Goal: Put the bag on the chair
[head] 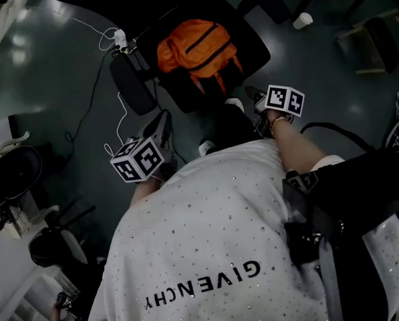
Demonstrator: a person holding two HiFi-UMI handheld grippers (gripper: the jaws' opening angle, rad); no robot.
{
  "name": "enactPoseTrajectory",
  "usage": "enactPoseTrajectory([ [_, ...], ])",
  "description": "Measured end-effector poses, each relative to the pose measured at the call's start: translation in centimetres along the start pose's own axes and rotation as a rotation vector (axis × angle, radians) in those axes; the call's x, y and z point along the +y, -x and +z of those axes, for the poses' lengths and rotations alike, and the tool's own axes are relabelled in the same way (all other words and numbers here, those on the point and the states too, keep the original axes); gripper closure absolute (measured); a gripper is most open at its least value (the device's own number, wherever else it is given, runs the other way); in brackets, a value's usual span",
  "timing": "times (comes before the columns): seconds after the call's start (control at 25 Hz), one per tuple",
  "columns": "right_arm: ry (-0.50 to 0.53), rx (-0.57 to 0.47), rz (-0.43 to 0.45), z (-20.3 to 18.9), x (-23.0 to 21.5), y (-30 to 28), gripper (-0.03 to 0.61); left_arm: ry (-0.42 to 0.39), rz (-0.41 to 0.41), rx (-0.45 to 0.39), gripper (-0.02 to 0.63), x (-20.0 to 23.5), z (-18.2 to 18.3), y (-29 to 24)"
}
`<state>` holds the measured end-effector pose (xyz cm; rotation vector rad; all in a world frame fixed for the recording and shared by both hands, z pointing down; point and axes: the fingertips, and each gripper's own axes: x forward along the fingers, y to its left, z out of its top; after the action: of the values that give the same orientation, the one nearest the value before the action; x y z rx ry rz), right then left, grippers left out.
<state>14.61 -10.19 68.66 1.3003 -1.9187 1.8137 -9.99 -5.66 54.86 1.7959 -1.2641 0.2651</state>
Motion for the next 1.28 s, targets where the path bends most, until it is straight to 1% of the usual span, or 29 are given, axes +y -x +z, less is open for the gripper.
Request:
enactPoseTrajectory([
  [0.12,0.040,-0.046,0.051,0.3,3.7,1.2,0.575,0.000,-0.020,-0.055,0.612,0.2,1.1,2.2],
  [0.24,0.073,-0.127,0.137,1.5,8.2,2.2,0.575,0.011,-0.046,-0.139,0.612,0.0,2.9,3.7],
  [0.44,0.135,-0.237,0.281,2.3,15.8,5.7,0.575,-0.058,-0.092,-0.285,0.612,-1.1,6.0,8.1],
  [0.52,0.182,-0.284,0.324,2.9,18.8,7.5,0.575,-0.099,-0.125,-0.336,0.612,-1.5,7.4,10.5],
  [0.56,0.223,-0.305,0.340,3.6,20.5,8.3,0.575,-0.125,-0.147,-0.367,0.612,-1.8,8.4,11.6],
  [0.64,0.342,-0.334,0.344,4.5,23.6,10.1,0.575,-0.159,-0.191,-0.421,0.612,-2.5,10.1,13.6],
  [0.76,0.545,-0.341,0.295,4.2,26.8,12.7,0.575,-0.166,-0.244,-0.462,0.612,-3.8,10.9,15.7],
  [0.84,0.669,-0.342,0.255,3.9,28.4,13.7,0.575,-0.182,-0.256,-0.486,0.612,-4.5,11.2,16.9],
  [0.92,0.757,-0.357,0.227,3.9,30.1,14.5,0.575,-0.197,-0.263,-0.514,0.612,-5.3,11.6,18.2],
  [1.0,0.808,-0.386,0.232,3.7,32.2,15.3,0.575,-0.192,-0.272,-0.546,0.612,-5.9,11.9,19.4],
  [1.12,0.850,-0.409,0.283,2.8,34.8,16.2,0.575,-0.174,-0.289,-0.594,0.612,-6.3,12.0,20.9],
  [1.2,0.866,-0.420,0.313,2.3,35.6,16.7,0.575,-0.190,-0.299,-0.616,0.612,-6.7,11.8,21.7],
  [1.28,0.881,-0.438,0.333,2.4,36.5,17.1,0.575,-0.228,-0.290,-0.633,0.612,-7.2,11.9,22.7],
])
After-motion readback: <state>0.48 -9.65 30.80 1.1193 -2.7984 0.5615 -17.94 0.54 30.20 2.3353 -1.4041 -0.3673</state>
